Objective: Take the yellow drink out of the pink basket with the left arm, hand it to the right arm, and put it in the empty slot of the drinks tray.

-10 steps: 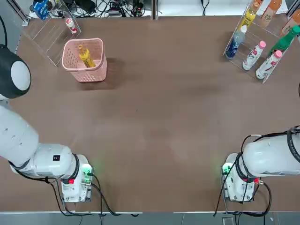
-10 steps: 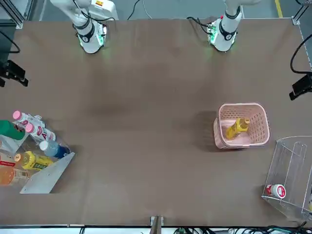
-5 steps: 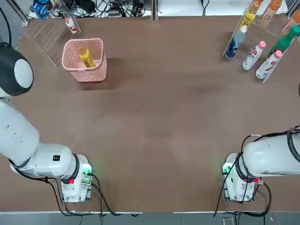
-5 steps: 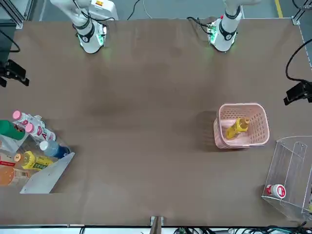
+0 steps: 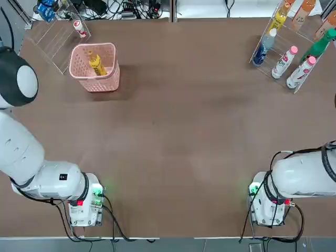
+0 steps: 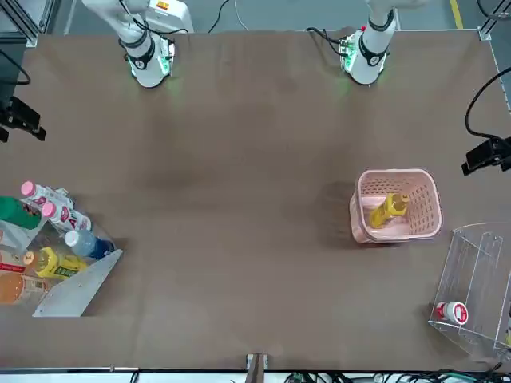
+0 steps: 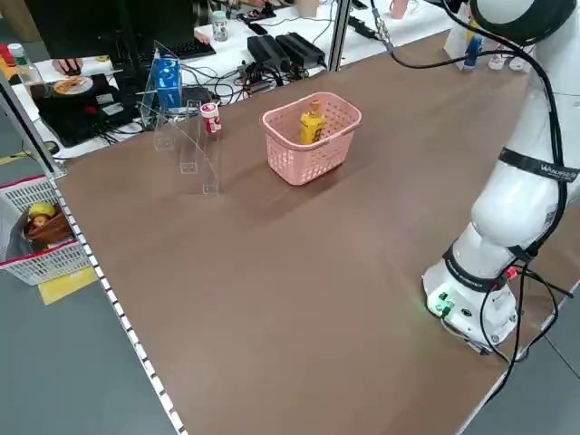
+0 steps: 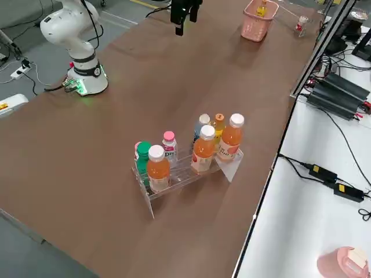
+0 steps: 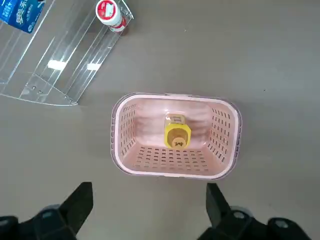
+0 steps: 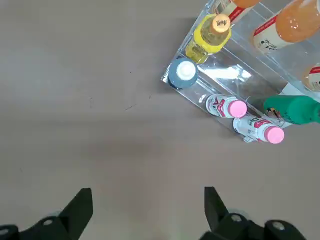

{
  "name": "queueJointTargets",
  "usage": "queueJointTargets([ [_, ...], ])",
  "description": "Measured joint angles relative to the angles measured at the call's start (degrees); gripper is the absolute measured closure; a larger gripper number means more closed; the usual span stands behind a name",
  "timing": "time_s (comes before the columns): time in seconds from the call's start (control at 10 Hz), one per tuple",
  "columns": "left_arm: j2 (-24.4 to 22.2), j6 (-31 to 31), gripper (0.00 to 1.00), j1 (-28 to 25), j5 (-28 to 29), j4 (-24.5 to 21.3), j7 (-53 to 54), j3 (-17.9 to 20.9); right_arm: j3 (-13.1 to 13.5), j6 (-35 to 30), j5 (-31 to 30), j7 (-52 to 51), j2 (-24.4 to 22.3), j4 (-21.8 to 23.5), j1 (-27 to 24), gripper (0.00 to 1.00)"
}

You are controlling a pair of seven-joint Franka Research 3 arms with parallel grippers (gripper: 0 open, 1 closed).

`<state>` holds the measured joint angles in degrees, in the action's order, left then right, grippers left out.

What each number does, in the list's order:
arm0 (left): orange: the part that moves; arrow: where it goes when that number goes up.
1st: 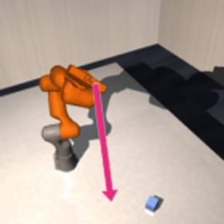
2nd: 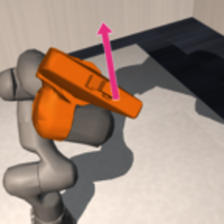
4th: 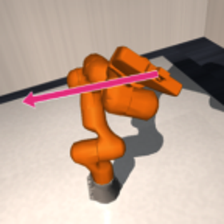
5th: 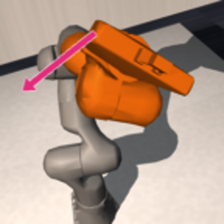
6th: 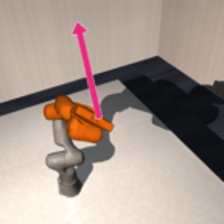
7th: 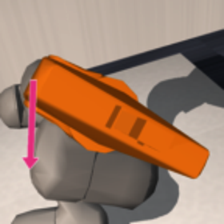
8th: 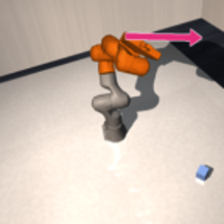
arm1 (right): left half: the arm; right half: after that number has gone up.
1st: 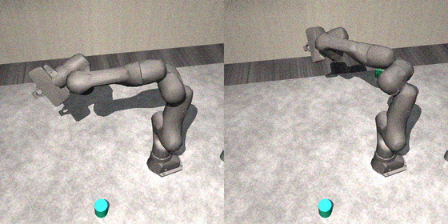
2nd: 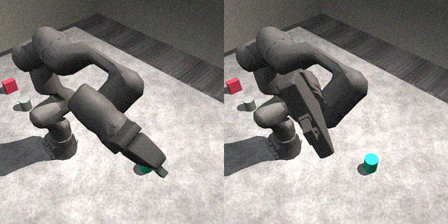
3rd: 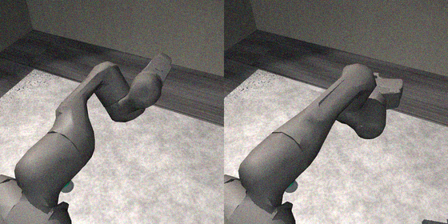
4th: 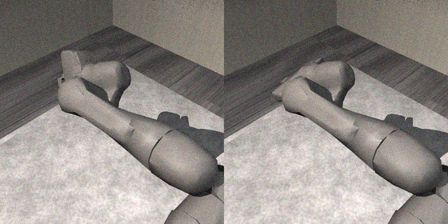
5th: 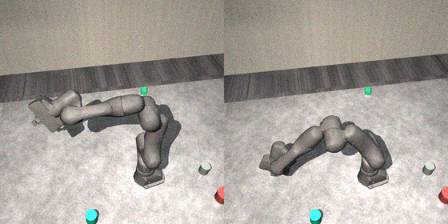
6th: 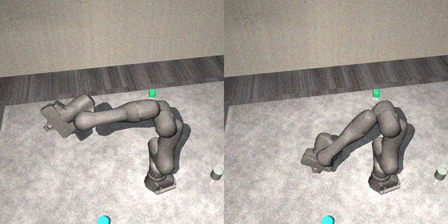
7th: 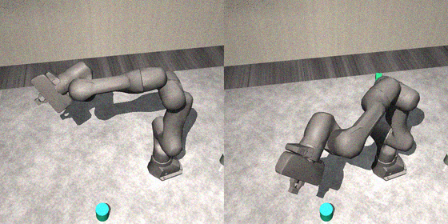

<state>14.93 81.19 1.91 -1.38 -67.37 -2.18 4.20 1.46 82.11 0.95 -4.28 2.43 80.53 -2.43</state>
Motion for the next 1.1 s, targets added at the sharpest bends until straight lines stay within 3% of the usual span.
queueJointTargets([
  [0.5,1.8,0.3,0.00,0.2,-0.2,-0.5,-0.1,-0.3,0.0,0.0,0.0,0.0,0.0,0.0,0.0,0.01],
  [1.1,3.5,11.0,0.00,0.6,-1.3,-9.6,-3.7,-1.1,0.1,0.0,0.0,0.0,0.0,-0.5,0.0,0.01],
])
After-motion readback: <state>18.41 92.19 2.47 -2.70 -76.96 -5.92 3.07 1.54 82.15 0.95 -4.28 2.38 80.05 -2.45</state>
